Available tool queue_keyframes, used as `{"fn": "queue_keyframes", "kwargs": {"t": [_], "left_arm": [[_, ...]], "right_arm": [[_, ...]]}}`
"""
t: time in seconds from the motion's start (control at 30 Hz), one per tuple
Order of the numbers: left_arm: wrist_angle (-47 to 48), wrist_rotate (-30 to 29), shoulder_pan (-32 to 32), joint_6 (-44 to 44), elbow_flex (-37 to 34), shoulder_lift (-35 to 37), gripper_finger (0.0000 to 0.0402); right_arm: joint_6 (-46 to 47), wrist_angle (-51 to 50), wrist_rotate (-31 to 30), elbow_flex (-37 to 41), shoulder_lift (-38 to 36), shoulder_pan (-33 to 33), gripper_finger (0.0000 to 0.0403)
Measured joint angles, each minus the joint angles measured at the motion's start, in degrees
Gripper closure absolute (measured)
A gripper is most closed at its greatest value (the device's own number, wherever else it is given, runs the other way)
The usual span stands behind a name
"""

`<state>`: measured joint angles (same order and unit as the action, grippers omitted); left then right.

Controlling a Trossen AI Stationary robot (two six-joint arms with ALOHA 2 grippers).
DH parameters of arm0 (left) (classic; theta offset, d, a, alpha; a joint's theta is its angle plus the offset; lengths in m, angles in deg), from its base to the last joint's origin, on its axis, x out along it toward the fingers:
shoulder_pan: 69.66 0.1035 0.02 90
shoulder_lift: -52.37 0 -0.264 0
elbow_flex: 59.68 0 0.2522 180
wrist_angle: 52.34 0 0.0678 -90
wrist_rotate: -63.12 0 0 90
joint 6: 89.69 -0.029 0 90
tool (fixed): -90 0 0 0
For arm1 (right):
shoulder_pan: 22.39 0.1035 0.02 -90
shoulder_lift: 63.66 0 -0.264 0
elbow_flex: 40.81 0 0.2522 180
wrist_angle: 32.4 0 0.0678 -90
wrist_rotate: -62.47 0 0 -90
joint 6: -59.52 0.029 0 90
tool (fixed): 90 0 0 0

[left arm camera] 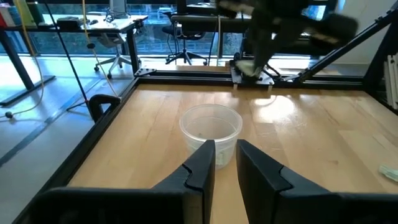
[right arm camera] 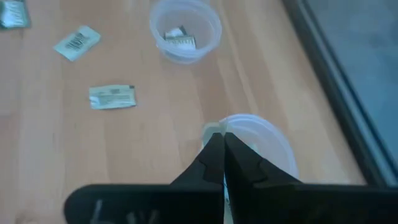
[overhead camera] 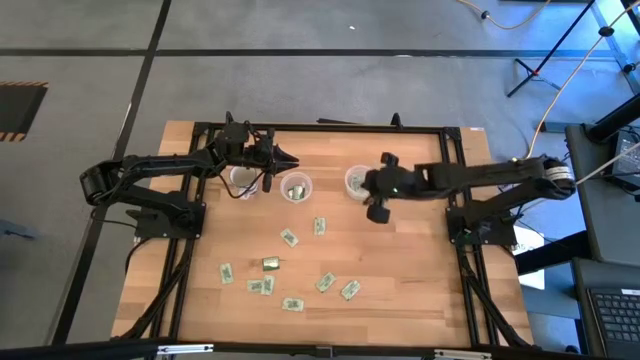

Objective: Pick and place items into bin
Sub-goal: Put the white stevia packet into the right transparent bin

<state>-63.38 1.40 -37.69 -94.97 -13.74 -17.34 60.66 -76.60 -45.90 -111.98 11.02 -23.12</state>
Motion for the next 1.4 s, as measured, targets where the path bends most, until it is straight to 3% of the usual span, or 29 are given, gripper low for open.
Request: {"fn": "queue_keyframes", "kwargs": {"t": [0.1,0.6,1.1,1.4], "left_arm": [[0.53,0.04,0.01,0.0,0.0,0.0,0.0341],[3.13,-0.06,0.02,-1.07,0.0,0.0,0.0341],[4.07,-0.08,0.02,-1.07,0.0,0.0,0.0341],[4.07,-0.1,0.02,-1.03,0.0,-0.02,0.0341]], "right_arm": [[-0.28,1.19,2.81,0.0,2.29,-3.4,0.0401],[-1.54,2.01,3.01,0.0,16.6,-11.06,0.0401],[-1.48,2.36,3.01,0.0,17.42,-11.81,0.0399],[-1.45,2.32,3.01,0.0,17.42,-11.81,0.0334]]}}
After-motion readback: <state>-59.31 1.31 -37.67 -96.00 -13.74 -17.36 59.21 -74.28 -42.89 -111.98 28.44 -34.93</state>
